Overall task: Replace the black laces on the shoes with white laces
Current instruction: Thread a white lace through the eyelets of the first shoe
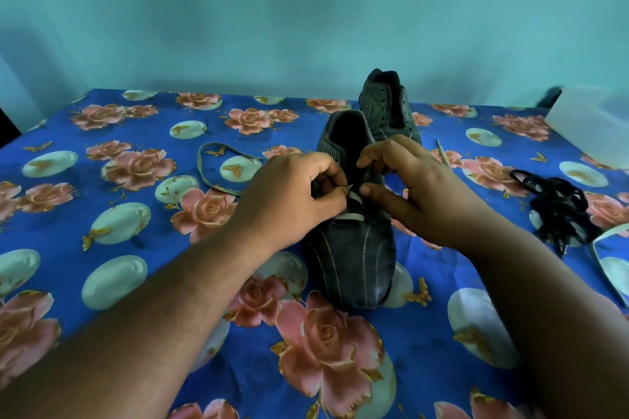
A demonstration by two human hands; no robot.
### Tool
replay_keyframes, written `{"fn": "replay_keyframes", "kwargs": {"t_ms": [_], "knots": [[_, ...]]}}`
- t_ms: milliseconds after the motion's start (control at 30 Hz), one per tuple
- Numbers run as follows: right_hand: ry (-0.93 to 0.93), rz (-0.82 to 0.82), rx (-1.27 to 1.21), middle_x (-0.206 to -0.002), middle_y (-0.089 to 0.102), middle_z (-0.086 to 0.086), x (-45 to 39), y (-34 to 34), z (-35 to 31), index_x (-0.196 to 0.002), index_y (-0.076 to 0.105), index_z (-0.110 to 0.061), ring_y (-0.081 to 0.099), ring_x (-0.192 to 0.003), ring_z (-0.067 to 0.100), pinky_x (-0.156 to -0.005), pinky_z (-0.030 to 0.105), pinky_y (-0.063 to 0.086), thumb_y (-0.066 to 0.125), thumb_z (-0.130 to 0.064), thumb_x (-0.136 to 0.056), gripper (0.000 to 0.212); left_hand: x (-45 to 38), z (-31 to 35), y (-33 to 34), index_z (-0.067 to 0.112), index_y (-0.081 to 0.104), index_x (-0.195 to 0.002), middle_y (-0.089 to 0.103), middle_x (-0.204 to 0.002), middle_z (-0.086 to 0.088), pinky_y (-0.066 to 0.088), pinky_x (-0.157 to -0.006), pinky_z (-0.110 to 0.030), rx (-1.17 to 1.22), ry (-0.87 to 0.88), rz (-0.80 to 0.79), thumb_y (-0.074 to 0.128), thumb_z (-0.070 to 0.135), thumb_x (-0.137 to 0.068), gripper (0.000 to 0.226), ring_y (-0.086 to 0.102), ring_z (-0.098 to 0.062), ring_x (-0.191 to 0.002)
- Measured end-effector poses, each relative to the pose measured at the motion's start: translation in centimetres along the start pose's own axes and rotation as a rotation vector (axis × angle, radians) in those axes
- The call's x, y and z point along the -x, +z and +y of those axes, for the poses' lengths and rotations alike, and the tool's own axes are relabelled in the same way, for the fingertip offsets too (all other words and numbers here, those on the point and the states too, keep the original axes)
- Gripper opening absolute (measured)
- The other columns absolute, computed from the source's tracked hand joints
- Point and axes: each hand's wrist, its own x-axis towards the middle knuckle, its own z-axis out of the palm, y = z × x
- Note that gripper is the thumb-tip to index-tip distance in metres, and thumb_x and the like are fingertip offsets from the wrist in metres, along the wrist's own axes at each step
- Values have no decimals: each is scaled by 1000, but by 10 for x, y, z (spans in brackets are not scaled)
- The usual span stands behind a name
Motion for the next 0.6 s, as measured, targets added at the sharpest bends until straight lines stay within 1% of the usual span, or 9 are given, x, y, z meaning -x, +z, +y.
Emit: {"fn": "replay_keyframes", "kwargs": {"t_ms": [67, 167, 233, 300, 333, 400, 467, 500, 600], "knots": [[3, 6, -32, -113, 54, -8, 0, 0, 1, -123, 56, -22, 55, -102, 13, -86, 37, 51, 60, -40, -98, 31, 0, 1, 0, 25, 74, -88, 66, -74, 12, 52, -66, -38, -29, 39, 22, 75, 29, -82, 8, 59, -8, -74], [30, 30, -116, -109, 56, -10, -1, 2, 0, -122, 58, -23, 58, -100, 10, -85, 36, 52, 68, -32, -96, 29, -1, 6, -1, 21, 76, -95, 66, -73, 12, 50, -60, -32, -114, 109, 63, 76, 25, -81, 14, 52, 0, -64], [50, 33, -169, -102, 58, -11, -2, 3, -3, -124, 58, -26, 61, -97, 13, -84, 36, 52, 72, -26, -94, 33, -1, 8, -2, 19, 77, -99, 67, -72, 10, 49, -58, -29, -135, 112, 84, 74, 26, -80, 20, 52, 1, -61], [97, 34, -255, -91, 62, -11, -1, 4, -7, -127, 55, -26, 64, -89, 16, -81, 34, 53, 75, -21, -92, 40, -1, 8, -2, 20, 77, -99, 67, -71, 10, 47, -61, -25, -90, 60, 78, 71, 29, -80, 23, 54, 0, -59], [134, 39, -289, -87, 63, -9, 0, 4, -8, -126, 53, -26, 65, -85, 17, -79, 31, 52, 76, -21, -91, 42, -1, 7, -2, 21, 77, -100, 67, -71, 10, 47, -63, -25, -52, 22, 61, 69, 31, -81, 23, 57, -2, -62], [211, 47, -294, -83, 66, -9, 0, 3, -8, -116, 52, -27, 65, -79, 15, -72, 26, 51, 79, -26, -89, 38, 0, 6, -2, 23, 76, -105, 64, -76, 13, 51, -67, -29, -25, -19, 12, 66, 35, -85, 26, 60, -6, -73], [248, 16, -237, -78, 66, -9, -2, 1, -7, -103, 60, -26, 64, -75, 14, -72, 33, 52, 78, -33, -88, 25, 0, 5, -1, 25, 73, -113, 59, -87, 15, 52, -74, -35, -83, -15, -30, 64, 36, -91, 26, 60, -9, -87], [255, -2, -213, -76, 66, -9, -2, 0, -7, -97, 64, -27, 63, -73, 15, -71, 37, 52, 77, -35, -88, 17, 0, 5, -1, 26, 71, -117, 57, -93, 13, 51, -76, -35, -122, -17, -49, 64, 35, -94, 25, 58, -12, -93], [270, -38, -198, -74, 66, -12, -3, -2, -10, -86, 69, -29, 61, -71, 13, -69, 35, 50, 75, -33, -89, 8, -1, 5, 0, 29, 68, -125, 53, -104, 7, 43, -76, -31, -215, -28, -105, 62, 37, -98, 29, 54, -15, -102]]}}
